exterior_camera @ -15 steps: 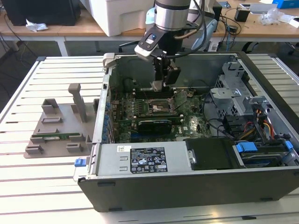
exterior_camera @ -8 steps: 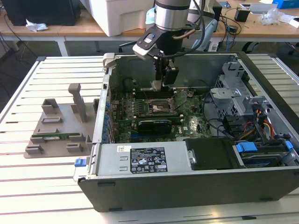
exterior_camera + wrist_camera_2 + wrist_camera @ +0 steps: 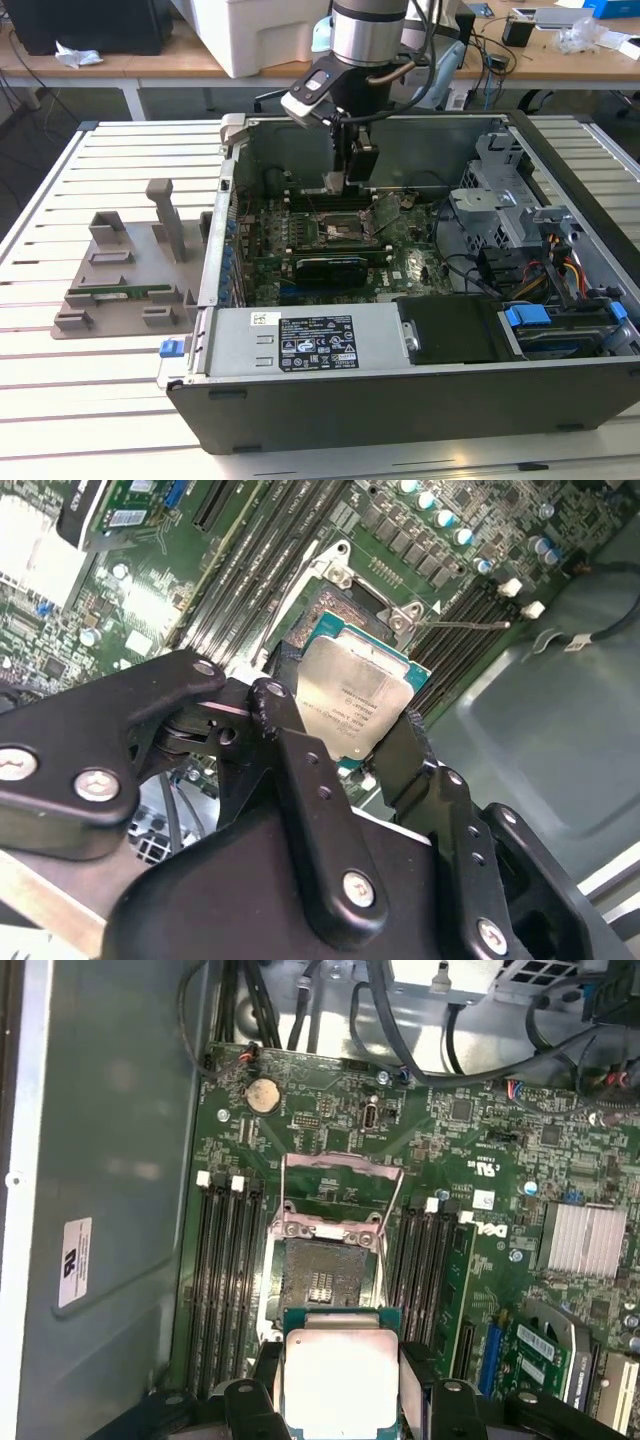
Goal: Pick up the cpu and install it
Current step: 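Place the cpu into insertion slot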
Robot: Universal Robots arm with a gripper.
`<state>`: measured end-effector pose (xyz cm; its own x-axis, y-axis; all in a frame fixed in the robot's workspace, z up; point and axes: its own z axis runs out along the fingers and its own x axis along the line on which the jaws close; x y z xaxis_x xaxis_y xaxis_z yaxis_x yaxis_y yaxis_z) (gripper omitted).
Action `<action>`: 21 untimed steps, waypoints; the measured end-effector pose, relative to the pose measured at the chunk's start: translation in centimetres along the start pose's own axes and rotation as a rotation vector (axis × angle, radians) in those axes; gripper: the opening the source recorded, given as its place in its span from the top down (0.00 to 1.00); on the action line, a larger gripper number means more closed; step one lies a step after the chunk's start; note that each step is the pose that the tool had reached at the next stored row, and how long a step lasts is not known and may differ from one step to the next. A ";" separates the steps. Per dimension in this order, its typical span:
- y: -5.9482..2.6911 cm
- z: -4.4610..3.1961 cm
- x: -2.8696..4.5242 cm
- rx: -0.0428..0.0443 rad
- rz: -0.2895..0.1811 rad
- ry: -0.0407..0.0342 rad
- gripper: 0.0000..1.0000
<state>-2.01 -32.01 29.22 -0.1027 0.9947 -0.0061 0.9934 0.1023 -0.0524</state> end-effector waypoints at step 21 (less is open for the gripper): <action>0.01 0.23 0.00 0.0002 0.038 0.0018 0.45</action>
<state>-2.01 -32.01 28.99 -0.0650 0.9979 -0.0063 0.9965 0.0646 -0.0524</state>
